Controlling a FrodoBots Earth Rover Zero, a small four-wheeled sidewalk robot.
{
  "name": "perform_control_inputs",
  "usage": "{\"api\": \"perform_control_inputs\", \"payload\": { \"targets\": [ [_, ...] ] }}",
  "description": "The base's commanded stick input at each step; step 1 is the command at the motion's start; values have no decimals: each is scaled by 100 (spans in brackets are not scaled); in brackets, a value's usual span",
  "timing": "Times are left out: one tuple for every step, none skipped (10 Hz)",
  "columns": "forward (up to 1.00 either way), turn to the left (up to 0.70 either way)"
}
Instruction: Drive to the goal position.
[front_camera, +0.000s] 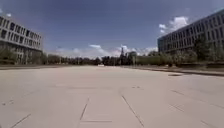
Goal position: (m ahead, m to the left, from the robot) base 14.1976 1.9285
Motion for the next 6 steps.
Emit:
{"api": "perform_control_inputs", "payload": {
  "targets": [
    [50,1],
    [50,1],
    [50,1],
    [50,1],
    [50,1],
    [50,1]
  ]
}}
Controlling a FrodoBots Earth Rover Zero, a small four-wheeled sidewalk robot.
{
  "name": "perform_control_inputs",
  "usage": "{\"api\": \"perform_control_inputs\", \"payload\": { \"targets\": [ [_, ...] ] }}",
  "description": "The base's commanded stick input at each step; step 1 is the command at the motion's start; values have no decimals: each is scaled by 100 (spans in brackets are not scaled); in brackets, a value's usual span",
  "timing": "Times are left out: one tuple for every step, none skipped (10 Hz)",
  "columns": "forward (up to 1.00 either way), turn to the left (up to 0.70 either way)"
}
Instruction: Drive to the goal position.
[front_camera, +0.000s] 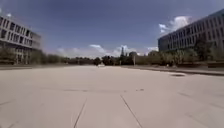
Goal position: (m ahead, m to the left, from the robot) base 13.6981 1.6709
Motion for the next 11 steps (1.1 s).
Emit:
{"api": "perform_control_inputs", "payload": {
  "targets": [
    [50,1],
    [50,1],
    [50,1],
    [50,1],
    [50,1],
    [50,1],
    [50,1],
    [50,1],
    [50,1],
    [50,1],
    [50,1]
  ]
}}
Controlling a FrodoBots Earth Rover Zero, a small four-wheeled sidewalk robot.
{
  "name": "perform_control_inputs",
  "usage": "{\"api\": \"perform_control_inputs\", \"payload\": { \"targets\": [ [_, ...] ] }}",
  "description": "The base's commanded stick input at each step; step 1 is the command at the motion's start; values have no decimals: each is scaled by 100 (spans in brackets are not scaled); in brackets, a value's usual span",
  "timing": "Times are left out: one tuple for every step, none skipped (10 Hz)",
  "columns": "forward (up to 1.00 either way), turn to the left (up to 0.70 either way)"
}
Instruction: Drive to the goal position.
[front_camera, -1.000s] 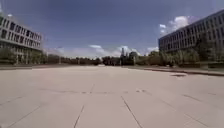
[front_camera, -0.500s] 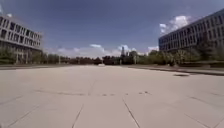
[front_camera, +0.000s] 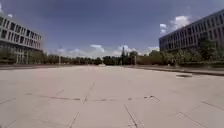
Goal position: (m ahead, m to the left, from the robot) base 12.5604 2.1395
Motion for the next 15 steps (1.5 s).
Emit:
{"api": "perform_control_inputs", "payload": {
  "targets": [
    [50,1],
    [50,1],
    [50,1],
    [50,1],
    [50,1],
    [50,1],
    [50,1],
    [50,1],
    [50,1],
    [50,1],
    [50,1],
    [50,1],
    [50,1],
    [50,1],
    [50,1]
  ]
}}
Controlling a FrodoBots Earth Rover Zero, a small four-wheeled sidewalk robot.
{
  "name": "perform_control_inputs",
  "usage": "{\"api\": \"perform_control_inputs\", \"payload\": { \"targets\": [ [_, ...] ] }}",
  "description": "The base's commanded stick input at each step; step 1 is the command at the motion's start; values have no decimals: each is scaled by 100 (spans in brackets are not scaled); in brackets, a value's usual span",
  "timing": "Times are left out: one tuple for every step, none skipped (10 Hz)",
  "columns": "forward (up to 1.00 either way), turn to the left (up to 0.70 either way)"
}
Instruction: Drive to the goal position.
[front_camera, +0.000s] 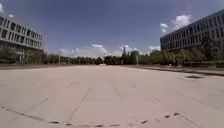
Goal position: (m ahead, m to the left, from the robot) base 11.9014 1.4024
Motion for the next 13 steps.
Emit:
{"api": "perform_control_inputs", "payload": {
  "targets": [
    [50,1],
    [50,1],
    [50,1],
    [50,1],
    [50,1],
    [50,1],
    [50,1],
    [50,1],
    [50,1],
    [50,1],
    [50,1],
    [50,1],
    [50,1]
  ]
}}
